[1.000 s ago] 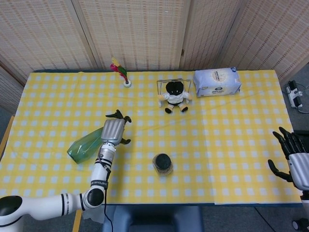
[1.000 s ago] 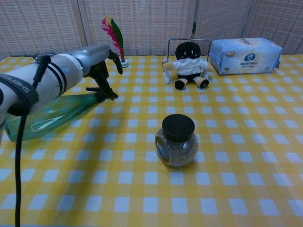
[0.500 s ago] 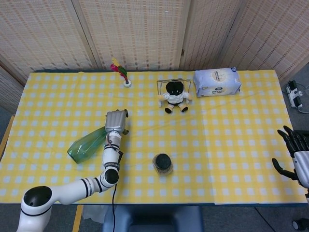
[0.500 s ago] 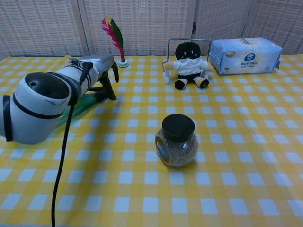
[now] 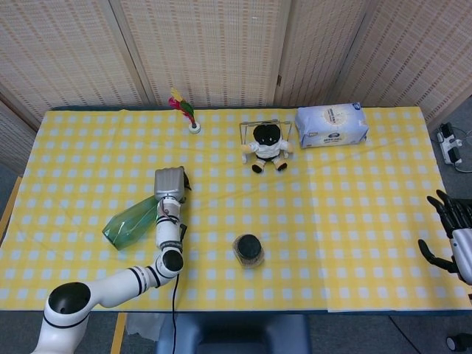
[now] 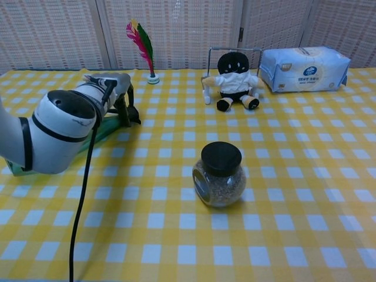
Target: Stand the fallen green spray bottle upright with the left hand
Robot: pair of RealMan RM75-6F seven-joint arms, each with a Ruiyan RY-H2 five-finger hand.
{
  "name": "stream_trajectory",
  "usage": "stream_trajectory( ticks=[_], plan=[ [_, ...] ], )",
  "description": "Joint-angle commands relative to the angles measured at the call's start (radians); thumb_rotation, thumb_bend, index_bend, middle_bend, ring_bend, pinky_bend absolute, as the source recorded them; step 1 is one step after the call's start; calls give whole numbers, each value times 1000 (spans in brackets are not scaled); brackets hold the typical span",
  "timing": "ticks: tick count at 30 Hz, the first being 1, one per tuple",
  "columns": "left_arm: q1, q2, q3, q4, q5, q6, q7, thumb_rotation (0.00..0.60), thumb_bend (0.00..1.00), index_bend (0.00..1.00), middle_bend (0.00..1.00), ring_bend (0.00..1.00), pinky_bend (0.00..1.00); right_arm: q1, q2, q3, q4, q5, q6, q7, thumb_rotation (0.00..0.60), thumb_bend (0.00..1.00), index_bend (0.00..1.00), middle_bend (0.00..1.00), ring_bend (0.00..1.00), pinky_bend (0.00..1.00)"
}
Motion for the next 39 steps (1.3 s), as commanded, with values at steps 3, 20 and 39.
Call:
stream_trajectory(
  ticks=[3, 20, 39],
  plan=[
    [18, 16, 10, -36, -46, 47, 64, 600, 216, 405, 1000, 1000, 1000, -3, 1, -1, -3, -6, 9, 1, 600, 426, 0, 0, 0, 0],
    [-19, 16, -41, -3, -190, 46, 209, 600, 217, 360, 1000, 1000, 1000, -10, 5, -3, -3, -21, 29, 16, 600, 425, 0, 0, 0, 0],
    [43, 53, 17, -118, -111, 104, 157, 600, 217, 750, 1000, 1000, 1000, -19, 12, -9, -10, -34, 46, 25, 600, 425, 0, 0, 0, 0]
  ],
)
